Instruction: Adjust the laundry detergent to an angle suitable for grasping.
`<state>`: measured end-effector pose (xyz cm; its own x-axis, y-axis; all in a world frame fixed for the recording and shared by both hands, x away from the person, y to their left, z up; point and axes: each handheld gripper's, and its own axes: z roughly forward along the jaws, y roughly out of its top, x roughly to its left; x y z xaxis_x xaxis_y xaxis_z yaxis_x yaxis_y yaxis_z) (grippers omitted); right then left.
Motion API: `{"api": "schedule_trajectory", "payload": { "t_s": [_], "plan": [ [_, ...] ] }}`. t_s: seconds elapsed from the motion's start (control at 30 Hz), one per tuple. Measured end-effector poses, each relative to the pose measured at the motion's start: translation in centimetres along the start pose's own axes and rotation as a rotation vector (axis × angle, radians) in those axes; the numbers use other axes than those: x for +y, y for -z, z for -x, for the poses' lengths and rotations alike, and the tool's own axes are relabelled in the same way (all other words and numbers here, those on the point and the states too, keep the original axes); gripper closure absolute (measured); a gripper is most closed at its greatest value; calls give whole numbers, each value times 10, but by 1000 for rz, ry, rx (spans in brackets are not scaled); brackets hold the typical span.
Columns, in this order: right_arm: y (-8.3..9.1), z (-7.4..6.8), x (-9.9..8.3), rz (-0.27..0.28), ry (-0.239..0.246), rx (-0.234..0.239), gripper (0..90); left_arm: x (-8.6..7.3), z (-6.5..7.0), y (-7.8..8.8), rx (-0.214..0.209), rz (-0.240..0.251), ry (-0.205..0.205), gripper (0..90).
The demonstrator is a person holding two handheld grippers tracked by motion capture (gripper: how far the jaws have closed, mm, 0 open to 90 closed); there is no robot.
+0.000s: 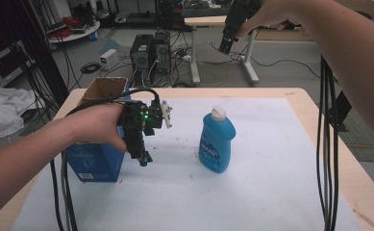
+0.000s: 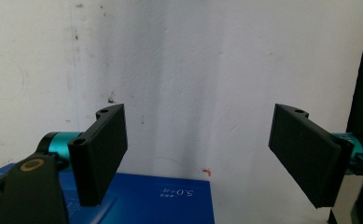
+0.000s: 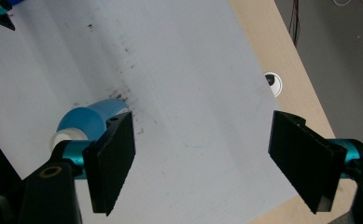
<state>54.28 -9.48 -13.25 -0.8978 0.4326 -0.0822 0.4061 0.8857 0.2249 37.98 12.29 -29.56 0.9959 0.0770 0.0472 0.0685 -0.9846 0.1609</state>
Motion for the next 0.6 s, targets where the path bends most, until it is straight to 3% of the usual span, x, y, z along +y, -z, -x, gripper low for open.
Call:
{"api": "schedule_trajectory", "payload": {
  "t_s": [0.6],
  "plan": [
    [1,0,-2,5,3,3,217,2,-2,1,-2,2,-7,196]
  ]
}}
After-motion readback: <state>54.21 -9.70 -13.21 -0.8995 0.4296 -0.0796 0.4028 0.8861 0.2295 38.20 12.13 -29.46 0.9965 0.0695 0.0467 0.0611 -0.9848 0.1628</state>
